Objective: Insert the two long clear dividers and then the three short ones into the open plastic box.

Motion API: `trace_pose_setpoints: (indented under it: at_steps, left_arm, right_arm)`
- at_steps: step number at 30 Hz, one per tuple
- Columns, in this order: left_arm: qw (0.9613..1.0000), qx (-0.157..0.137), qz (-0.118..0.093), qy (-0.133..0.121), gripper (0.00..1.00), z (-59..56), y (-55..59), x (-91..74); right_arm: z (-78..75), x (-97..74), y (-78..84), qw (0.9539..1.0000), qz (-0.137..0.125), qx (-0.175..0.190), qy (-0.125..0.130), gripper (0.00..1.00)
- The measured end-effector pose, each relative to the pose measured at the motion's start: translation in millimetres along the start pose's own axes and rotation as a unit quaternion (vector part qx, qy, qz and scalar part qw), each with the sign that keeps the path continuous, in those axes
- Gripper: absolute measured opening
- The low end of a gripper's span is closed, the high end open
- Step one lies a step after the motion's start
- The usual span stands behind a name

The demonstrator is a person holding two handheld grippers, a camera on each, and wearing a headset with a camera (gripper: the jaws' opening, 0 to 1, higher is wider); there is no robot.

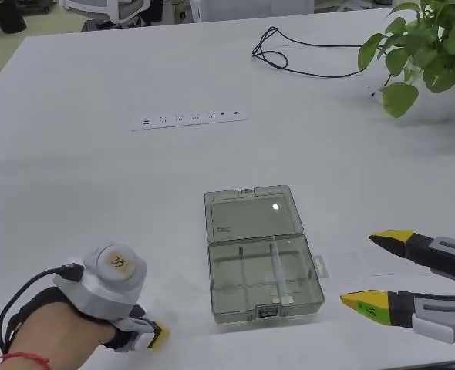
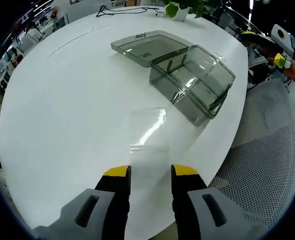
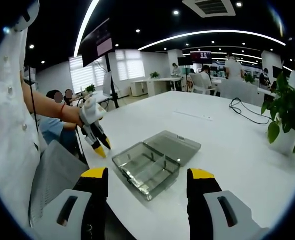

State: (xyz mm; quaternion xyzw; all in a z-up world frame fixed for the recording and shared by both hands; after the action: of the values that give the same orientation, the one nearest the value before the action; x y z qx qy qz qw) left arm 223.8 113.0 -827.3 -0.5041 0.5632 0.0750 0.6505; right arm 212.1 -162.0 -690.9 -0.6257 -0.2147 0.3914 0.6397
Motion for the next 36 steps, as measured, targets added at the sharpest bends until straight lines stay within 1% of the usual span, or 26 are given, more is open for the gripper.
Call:
trace_pose_setpoints:
  at_steps: [1,3,6,8,10,11,14,16,17,18,20,21,23,25,26,28,29,30,32,34,35,36]
  left_arm:
    - [0.9999,-0.009,-0.009,0.003,0.30,-1.7,-0.9,-0.9]
    - [0.9996,-0.021,-0.018,0.005,0.30,-2.8,-1.9,-2.8]
    - [0.9985,-0.039,-0.038,0.007,0.30,-2.2,-4.8,-6.9]
    - [0.9978,-0.047,-0.047,0.005,0.30,-2.1,-7.0,-10.9]
    - [0.9960,-0.061,-0.065,0.005,0.30,-1.8,-12.0,-14.9]
    - [0.9944,-0.072,-0.077,0.007,0.30,-2.7,-15.8,-17.6]
    - [0.9907,-0.089,-0.102,0.010,0.30,-3.1,-24.9,-24.0]
    - [0.9871,-0.101,-0.123,0.012,0.30,-6.0,-33.4,-29.9]
    - [0.9844,-0.110,-0.137,0.016,0.30,-6.6,-38.6,-32.2]
    - [0.9825,-0.115,-0.145,0.019,0.30,-7.6,-42.1,-34.0]
    - [0.9791,-0.120,-0.162,0.026,0.30,-13.1,-50.5,-38.7]
    - [0.9759,-0.126,-0.176,0.031,0.30,-16.6,-56.7,-41.3]
    - [0.9732,-0.130,-0.186,0.036,0.30,-20.2,-62.6,-44.0]
    - [0.9683,-0.135,-0.205,0.046,0.30,-25.3,-72.3,-45.6]
    - [0.9645,-0.140,-0.217,0.053,0.30,-29.1,-78.5,-47.0]
    - [0.9583,-0.150,-0.234,0.066,0.30,-35.2,-87.9,-48.6]
    - [0.9565,-0.152,-0.239,0.070,0.30,-37.8,-91.0,-49.0]
    - [0.9531,-0.154,-0.248,0.079,0.30,-42.9,-96.5,-49.7]
    - [0.9487,-0.157,-0.259,0.089,0.30,-49.0,-104.0,-50.2]
    - [0.9454,-0.158,-0.267,0.099,0.30,-54.2,-109.8,-49.9]
    - [0.9432,-0.157,-0.274,0.105,0.30,-57.9,-113.9,-50.3]
    - [0.9418,-0.158,-0.277,0.107,0.30,-59.8,-116.4,-50.4]
  right_arm:
    - [0.1,0.7,-0.3,1.0000,0.001,0.000,0.000,0.64]
    - [0.3,1.9,-0.3,1.0000,0.005,-0.002,-0.001,0.64]
    - [1.2,3.5,-0.4,1.0000,0.008,-0.002,-0.003,0.64]
    - [2.0,5.0,-0.1,0.9999,0.012,-0.004,-0.005,0.64]
    - [2.4,6.3,0.3,0.9998,0.015,-0.006,-0.008,0.64]
    - [2.3,6.9,1.5,0.9997,0.020,-0.007,-0.010,0.65]
    - [3.1,8.4,2.6,0.9995,0.027,-0.008,-0.014,0.65]
    - [3.8,9.6,3.4,0.9993,0.033,-0.009,-0.016,0.65]
    - [4.2,10.2,3.1,0.9992,0.034,-0.009,-0.016,0.65]
    - [5.0,11.2,2.4,0.9992,0.035,-0.006,-0.017,0.65]
    - [6.8,13.7,0.7,0.9991,0.039,0.000,-0.018,0.65]
    - [7.9,15.0,-0.6,0.9991,0.039,-0.001,-0.019,0.65]
    - [10.4,19.2,-4.0,0.9990,0.040,0.004,-0.019,0.65]
    - [13.2,24.8,-7.9,0.9989,0.041,0.014,-0.019,0.65]
    - [14.6,27.2,-10.5,0.9989,0.038,0.017,-0.019,0.65]
    - [18.1,33.8,-18.4,0.9991,0.026,0.030,-0.016,0.66]
    - [22.0,39.2,-23.8,0.9986,0.018,0.048,-0.015,0.67]
    - [23.6,42.5,-26.1,0.9978,0.018,0.062,-0.010,0.69]
    - [28.5,51.6,-35.3,0.9973,0.001,0.072,-0.015,0.69]
    - [31.2,60.2,-42.0,0.9965,-0.009,0.082,-0.015,0.68]
    - [35.9,65.7,-46.9,0.9955,-0.016,0.092,-0.017,0.67]
    - [39.2,69.5,-50.5,0.9946,-0.023,0.099,-0.019,0.66]
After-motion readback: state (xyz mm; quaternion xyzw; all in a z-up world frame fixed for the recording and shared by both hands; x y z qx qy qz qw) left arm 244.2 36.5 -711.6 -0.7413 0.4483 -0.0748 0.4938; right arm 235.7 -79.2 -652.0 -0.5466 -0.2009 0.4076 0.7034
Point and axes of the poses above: the centre of the closed fingertips' face, and the gripper's own axes: x roughly forward along the fingers, z roughly to its left, y roughly out of its underside, the point moved 2 cm from there along -x, roughly backward along the fingers, and after that the axes turned 12 degrees about -z, right-handed, at the moved point
